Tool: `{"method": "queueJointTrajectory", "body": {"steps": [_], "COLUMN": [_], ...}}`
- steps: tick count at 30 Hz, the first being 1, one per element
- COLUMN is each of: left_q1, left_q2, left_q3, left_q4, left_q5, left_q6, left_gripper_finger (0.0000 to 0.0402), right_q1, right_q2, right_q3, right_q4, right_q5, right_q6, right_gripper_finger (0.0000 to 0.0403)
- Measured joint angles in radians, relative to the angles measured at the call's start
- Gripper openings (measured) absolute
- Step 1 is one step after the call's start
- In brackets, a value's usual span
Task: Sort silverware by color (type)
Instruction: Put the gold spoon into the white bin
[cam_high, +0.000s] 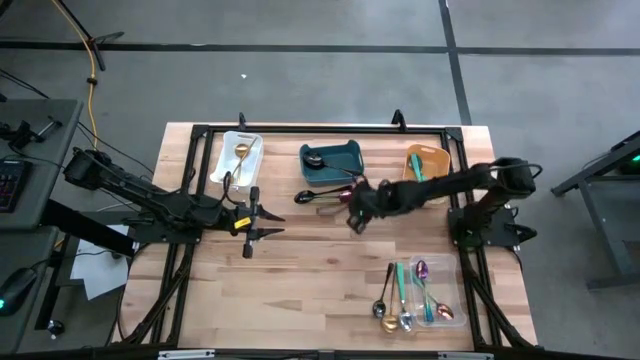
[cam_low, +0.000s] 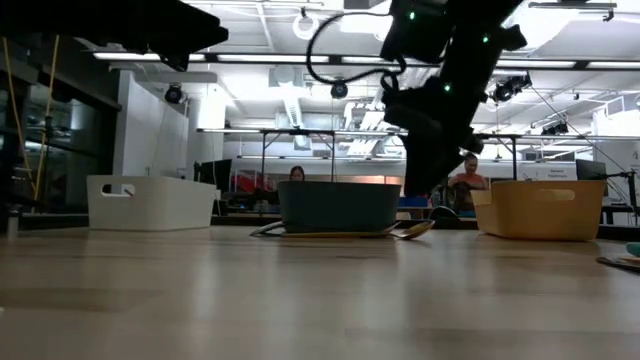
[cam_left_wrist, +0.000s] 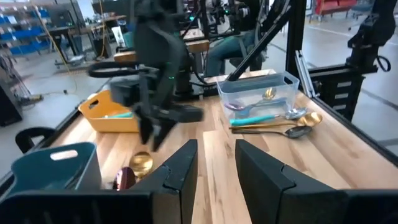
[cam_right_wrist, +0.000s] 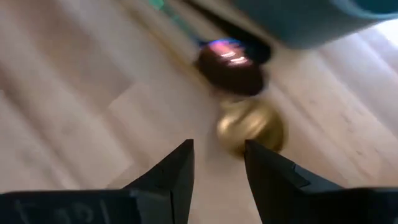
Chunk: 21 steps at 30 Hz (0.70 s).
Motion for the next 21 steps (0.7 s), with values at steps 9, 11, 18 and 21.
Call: {"method": "queueJointTrajectory", "body": {"steps": [9,11,18,21], "left_q1": [0.000,0.000,0.000,-0.001], "left_q2": [0.000,0.000,-0.002,-0.008], "left_q3": [0.000,0.000,0.000,0.000], "left_q4": [-0.025,-0.026,-0.017,-0.020], "left_q5": [0.000,0.000,0.000,0.009], "left_q6": [-0.115,-0.116,-0.118,-0.146], "left_gripper_finger": [0.0099,0.0099,0.0099,0.0099], "right_q1": [-0.231,-0.244,-0.245,-0.244], "right_q2": [0.000,0.000,0.049,0.056], "right_q3": [-0.032,-0.032,-0.032,-0.031], "right_q4": [-0.015,-0.006,0.019,0.042], "right_q5": [-0.167,-0.174,-0.253,-0.228], "right_q6": [0.101,0.083,0.092,0.091], "right_gripper_finger": [0.0136,0.0136,0.0136,0.0136]}}
